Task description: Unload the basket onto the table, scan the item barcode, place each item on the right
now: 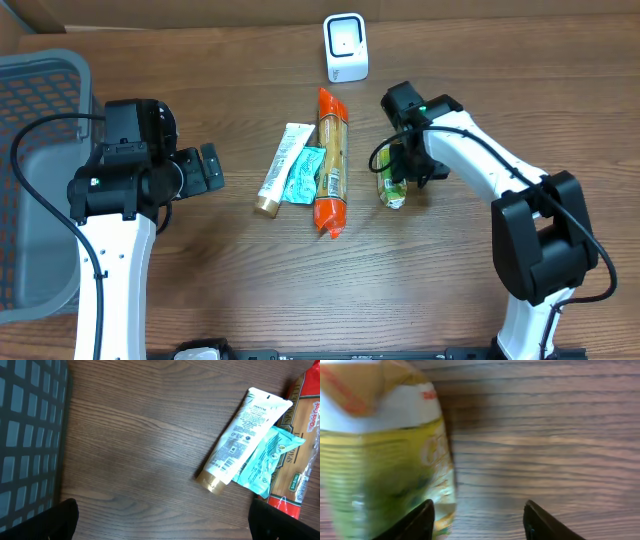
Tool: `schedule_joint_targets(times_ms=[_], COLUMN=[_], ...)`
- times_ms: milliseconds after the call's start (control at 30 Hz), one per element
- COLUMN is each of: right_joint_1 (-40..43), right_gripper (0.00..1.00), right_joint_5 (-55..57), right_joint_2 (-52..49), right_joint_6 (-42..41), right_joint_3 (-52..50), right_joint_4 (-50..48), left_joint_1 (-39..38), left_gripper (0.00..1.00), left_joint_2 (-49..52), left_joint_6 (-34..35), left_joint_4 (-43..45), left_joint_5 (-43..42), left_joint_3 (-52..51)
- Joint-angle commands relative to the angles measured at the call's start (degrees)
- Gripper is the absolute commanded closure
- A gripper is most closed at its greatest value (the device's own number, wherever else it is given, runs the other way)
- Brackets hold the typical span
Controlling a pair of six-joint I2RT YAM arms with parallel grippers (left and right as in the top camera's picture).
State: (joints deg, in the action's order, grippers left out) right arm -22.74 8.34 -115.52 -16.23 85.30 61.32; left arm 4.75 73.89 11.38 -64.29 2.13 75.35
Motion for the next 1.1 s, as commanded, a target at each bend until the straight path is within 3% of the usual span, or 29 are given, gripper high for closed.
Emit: schedule_joint_targets(times_ms=[0,367,833,933,1000,1067], right_joint_1=[2.2,3.9,2.8,2.8,2.6,2.5], right_gripper=[0.37,0.21,0.2,0.3,0.49,0.6], right_joint_5=[-2.2,-24.9,-23.4,-23.4,-23.4,-23.5], right_joint_2=[-0.5,-0.4,-0.6,-0.6,-0.8,-1.2], right_joint_6=[4.3,14.0,12.9,12.9,12.9,12.8], right_joint_3=[0.0,9.0,-0.4,-0.6,-0.6,-0.6], right_joint_4=[0.1,5.6,-3.5,-5.4,-7.2,-7.8], left_joint_1=[0.1,0.1,0.1,0.1,0.1,0.1], left_gripper=[0.0,0.0,0.0,0.0,0.01,0.0], left_joint_2=[-0.4,-0.4,-0.4,-0.4,-0.4,-0.4], left_joint_6=[-1.1,-1.1,-1.1,-1.1,-1.1,-1.1], left_joint_4=[0.0,0.0,0.0,0.0,0.0,0.0], left_joint_5=[-0.2,-0.2,-0.2,-0.2,-0.2,-0.2], left_joint_3=[-0.2,-0.2,-0.2,-0.2,-0.2,-0.2])
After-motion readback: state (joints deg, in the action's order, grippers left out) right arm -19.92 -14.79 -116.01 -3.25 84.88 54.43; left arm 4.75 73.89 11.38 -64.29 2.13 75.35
